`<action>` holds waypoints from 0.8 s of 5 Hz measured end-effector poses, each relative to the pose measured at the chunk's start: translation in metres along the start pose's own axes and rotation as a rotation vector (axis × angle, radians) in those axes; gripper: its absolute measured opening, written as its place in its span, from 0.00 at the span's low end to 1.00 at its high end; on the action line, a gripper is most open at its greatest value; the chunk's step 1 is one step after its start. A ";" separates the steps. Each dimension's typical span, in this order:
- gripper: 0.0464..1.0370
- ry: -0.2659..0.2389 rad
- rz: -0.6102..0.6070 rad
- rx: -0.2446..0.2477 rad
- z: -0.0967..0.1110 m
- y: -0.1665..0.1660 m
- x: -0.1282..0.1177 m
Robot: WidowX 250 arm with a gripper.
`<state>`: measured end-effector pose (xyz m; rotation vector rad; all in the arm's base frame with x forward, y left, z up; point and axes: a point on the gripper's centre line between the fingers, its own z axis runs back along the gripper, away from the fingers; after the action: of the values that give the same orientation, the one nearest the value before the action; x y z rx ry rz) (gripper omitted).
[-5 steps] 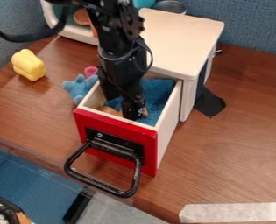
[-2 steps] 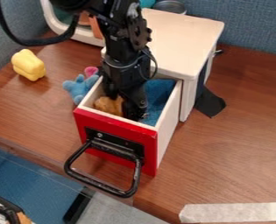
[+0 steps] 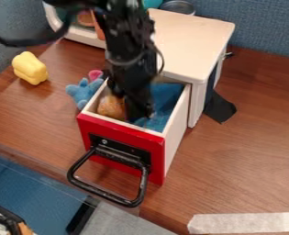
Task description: Take the brown thing out of the drawer and put on the left side of the table
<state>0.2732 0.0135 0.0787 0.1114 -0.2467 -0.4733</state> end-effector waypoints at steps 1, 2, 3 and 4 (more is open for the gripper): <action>0.36 -0.085 0.030 -0.012 0.023 0.006 0.001; 0.36 -0.141 0.098 -0.018 0.037 0.019 -0.008; 0.36 -0.120 0.205 0.027 0.040 0.041 -0.025; 0.36 -0.093 0.287 0.062 0.041 0.058 -0.042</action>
<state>0.2518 0.0826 0.1187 0.1124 -0.3627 -0.1860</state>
